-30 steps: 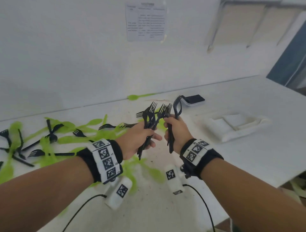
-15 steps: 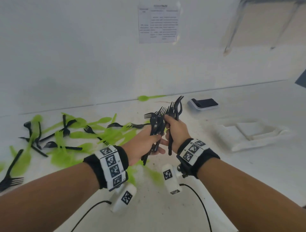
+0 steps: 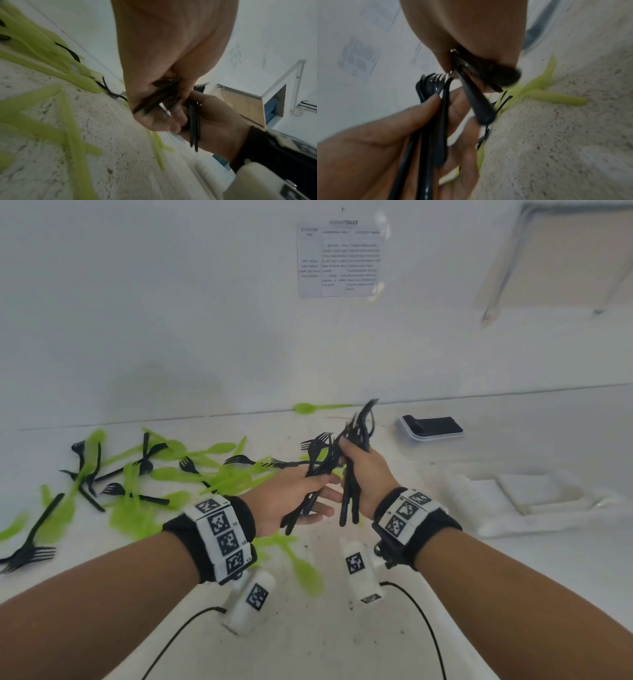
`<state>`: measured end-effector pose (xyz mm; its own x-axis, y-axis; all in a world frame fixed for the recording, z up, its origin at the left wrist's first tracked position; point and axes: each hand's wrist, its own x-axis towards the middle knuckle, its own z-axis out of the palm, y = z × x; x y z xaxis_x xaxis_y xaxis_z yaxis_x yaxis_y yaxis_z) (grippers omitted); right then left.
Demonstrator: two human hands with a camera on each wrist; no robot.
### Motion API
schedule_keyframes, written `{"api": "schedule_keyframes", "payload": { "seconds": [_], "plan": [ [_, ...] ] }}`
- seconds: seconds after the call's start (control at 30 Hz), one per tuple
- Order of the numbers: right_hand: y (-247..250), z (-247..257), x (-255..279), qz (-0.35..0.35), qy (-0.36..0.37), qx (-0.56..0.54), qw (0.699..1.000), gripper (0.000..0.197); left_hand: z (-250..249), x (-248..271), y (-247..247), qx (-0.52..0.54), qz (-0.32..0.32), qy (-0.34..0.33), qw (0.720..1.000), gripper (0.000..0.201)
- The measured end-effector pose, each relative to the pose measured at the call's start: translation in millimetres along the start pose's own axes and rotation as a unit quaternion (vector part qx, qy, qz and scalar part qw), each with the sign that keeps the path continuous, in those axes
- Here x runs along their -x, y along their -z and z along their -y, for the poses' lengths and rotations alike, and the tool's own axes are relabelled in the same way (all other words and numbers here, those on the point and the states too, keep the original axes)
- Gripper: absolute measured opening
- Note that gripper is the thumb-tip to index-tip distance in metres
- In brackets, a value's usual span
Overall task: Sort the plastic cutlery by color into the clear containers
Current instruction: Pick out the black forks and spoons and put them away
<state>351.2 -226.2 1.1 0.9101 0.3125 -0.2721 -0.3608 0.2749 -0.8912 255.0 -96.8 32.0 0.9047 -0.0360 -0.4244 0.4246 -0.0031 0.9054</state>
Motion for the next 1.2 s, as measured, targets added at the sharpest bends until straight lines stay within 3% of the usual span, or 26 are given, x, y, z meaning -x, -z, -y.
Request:
{"api": "schedule_keyframes", "payload": {
  "seconds": [0.07, 0.13, 0.23, 0.3, 0.43, 0.6, 0.97, 1.07, 1.13, 1.2],
  "plan": [
    [9.0, 3.0, -8.4, -0.045, -0.001, -0.003, 0.999, 0.019, 1.9, 1.7, 5.6, -0.026, -0.012, 0.013, 1.0, 0.029],
    [17.8, 7.5, -12.1, -0.084, 0.018, 0.014, 0.996, 0.016, 5.5, -1.0, 10.8, -0.051, -0.074, 0.002, 0.996, 0.028],
    [18.0, 8.1, -9.0, -0.062, 0.021, 0.054, 0.996, 0.02, 6.4, -10.4, 15.3, -0.121, -0.164, -0.037, 0.978, 0.024],
    [7.8, 0.0, -2.8, -0.02, 0.011, 0.076, 0.997, 0.022, 1.4, -14.0, 10.4, -0.122, -0.16, -0.046, 0.979, 0.015],
    [-12.9, -10.9, 7.9, -0.005, 0.003, 0.043, 0.999, 0.028, -3.6, -12.1, -2.4, -0.089, -0.125, -0.071, 0.986, 0.038],
    [-12.6, -5.6, 11.6, 0.0, -0.008, -0.05, 0.999, 0.02, -7.1, -6.2, -3.4, -0.038, -0.064, -0.116, 0.99, 0.023],
    [-18.1, -7.7, 17.7, 0.024, -0.003, -0.032, 0.999, 0.021, -1.7, -5.1, 16.9, -0.07, -0.017, -0.096, 0.993, 0.023],
    [-16.7, -7.6, 8.3, -0.024, 0.009, -0.062, 0.998, 0.013, 1.2, -6.8, 20.9, -0.061, -0.061, -0.095, 0.992, 0.023],
    [-7.4, -4.4, -1.3, -0.071, 0.016, -0.027, 0.997, 0.012, 2.3, -7.5, 27.0, -0.081, -0.134, -0.091, 0.983, 0.018],
    [0.1, -1.3, -2.0, -0.069, 0.012, 0.011, 0.997, 0.019, 3.6, -8.6, 32.2, -0.129, -0.164, -0.069, 0.975, 0.023]
  ]
}}
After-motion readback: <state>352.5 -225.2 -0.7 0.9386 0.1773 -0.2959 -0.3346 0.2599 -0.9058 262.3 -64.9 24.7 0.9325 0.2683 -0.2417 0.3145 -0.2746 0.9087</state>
